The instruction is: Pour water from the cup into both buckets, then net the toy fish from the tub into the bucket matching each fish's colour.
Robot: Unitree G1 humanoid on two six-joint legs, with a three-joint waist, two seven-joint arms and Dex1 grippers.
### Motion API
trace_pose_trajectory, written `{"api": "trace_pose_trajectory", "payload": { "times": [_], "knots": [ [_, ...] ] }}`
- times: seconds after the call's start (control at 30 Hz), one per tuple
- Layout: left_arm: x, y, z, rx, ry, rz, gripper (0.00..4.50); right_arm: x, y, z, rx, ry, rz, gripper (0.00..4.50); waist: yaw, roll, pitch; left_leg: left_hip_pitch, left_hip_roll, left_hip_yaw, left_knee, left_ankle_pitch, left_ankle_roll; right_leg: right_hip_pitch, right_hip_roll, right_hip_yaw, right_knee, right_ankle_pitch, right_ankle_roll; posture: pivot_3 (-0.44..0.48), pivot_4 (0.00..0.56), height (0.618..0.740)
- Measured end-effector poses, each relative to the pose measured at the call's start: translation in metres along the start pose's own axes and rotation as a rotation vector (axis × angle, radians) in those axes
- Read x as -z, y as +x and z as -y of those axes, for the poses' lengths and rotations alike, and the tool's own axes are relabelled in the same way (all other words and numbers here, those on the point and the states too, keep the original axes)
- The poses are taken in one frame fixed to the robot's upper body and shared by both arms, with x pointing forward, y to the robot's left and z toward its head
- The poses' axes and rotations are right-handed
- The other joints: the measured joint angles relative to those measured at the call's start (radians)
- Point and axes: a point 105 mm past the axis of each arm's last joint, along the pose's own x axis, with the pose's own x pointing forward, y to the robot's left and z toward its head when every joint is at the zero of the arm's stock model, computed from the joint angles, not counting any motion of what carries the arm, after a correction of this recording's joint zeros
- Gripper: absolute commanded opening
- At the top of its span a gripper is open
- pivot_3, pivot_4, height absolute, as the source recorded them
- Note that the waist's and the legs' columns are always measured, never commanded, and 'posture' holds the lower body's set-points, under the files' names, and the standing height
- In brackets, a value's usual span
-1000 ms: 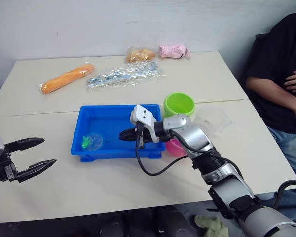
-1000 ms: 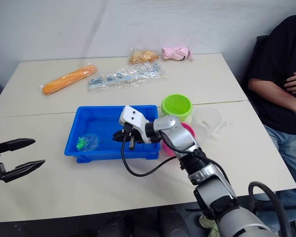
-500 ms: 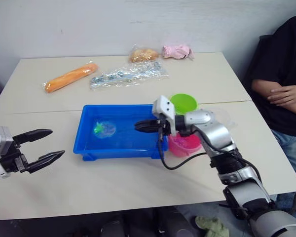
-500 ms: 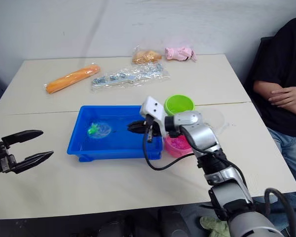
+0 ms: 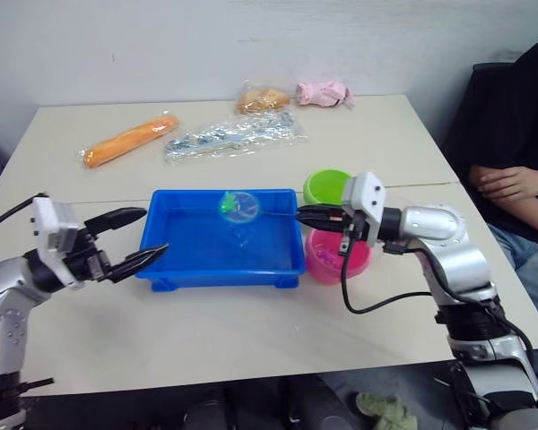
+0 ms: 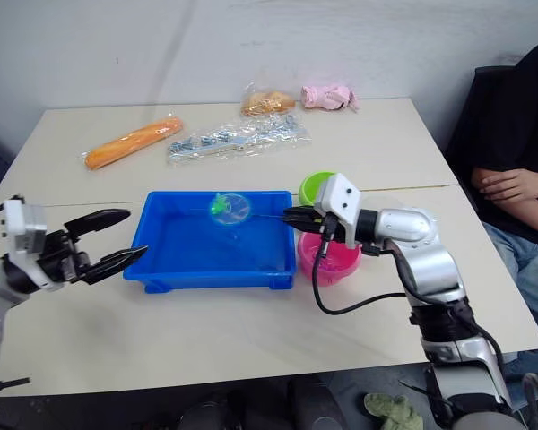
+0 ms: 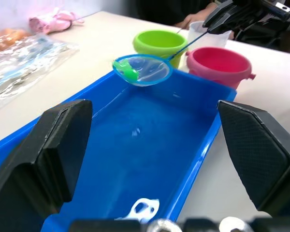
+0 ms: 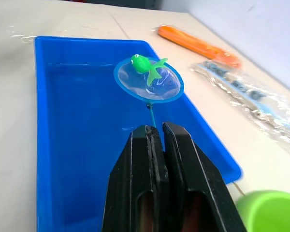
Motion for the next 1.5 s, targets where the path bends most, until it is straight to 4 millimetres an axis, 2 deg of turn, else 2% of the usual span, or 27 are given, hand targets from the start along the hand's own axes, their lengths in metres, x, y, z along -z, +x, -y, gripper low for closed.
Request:
{"api": "trace_pose_trajectory", "payload": {
  "times": [0.2,0.4,0.8,0.93,1.23,1.5],
  "knots": [
    [0.001,0.018,-0.002,0.043,-0.002,0.035,4.44,-0.005,-0.026,0.009,0.092,-0.045,-0.018,0.00,0.017,0.000,0.000,0.000,0.000,0.000,0.000,0.000,0.000,0.000,0.000,0.001,0.000,0.000,0.000,0.000,0.150,0.740],
    [0.000,0.034,-0.002,0.077,-0.003,0.066,4.44,-0.003,-0.064,0.026,0.224,-0.127,-0.087,0.00,0.036,0.000,0.000,0.000,0.000,0.001,0.001,0.000,0.000,0.000,0.000,0.001,0.000,0.000,0.000,0.000,0.150,0.740],
    [0.006,0.047,0.003,0.110,-0.018,0.080,4.44,0.030,-0.115,0.057,0.380,-0.275,-0.259,0.00,0.037,0.001,0.000,0.001,0.000,0.002,0.002,0.000,0.000,0.000,0.001,0.002,0.000,0.000,0.000,0.000,0.150,0.740],
    [0.007,0.048,0.003,0.110,-0.017,0.080,4.44,0.036,-0.121,0.059,0.381,-0.348,-0.293,0.00,0.037,0.001,0.000,0.001,0.000,0.002,0.002,0.000,0.000,0.000,0.001,0.002,0.001,0.000,0.000,0.000,0.150,0.740],
    [0.007,0.051,0.005,0.112,-0.008,0.094,4.44,0.031,-0.137,0.061,0.323,-0.604,-0.387,0.00,0.037,0.002,0.001,0.001,0.000,0.002,0.002,0.000,0.000,0.001,0.001,0.002,0.001,0.000,0.000,0.000,0.150,0.740],
    [0.013,0.055,0.005,0.114,-0.023,0.099,4.44,0.033,-0.131,0.054,0.266,-0.828,-0.421,0.00,0.036,0.002,0.001,0.002,0.000,0.002,0.003,0.000,0.000,0.001,0.001,0.002,0.002,0.000,0.000,0.000,0.150,0.740]
  ]
}}
